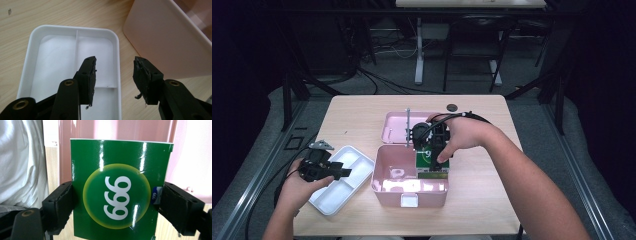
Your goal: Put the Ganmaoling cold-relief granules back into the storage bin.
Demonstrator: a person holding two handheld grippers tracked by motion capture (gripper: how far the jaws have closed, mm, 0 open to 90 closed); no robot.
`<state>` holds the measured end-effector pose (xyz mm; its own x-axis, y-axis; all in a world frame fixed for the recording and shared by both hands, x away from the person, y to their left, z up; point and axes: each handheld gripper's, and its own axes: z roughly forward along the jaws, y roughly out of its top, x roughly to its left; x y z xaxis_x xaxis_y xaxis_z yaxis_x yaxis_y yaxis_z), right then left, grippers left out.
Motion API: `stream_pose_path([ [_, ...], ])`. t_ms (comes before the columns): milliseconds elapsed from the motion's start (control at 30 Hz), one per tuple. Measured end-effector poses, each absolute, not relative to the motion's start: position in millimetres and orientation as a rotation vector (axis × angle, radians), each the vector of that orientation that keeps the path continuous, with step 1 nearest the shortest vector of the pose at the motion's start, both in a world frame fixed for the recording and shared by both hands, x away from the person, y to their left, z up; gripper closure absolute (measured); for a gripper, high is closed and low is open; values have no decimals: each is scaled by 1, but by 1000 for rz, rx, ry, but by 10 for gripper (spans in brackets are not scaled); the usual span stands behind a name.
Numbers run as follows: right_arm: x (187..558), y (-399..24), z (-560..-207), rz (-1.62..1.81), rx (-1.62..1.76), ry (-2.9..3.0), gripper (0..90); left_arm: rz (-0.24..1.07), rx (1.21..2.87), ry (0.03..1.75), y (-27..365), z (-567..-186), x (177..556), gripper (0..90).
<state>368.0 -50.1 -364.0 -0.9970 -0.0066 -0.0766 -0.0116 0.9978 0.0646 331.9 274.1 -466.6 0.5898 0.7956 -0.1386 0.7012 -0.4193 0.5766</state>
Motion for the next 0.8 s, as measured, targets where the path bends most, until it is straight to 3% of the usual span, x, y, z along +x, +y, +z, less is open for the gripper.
stream_pose_path([
  [800, 374, -46, -411, 72, -14, 3088, 164, 206, 2223, 1184, 273, -467, 332, 528],
])
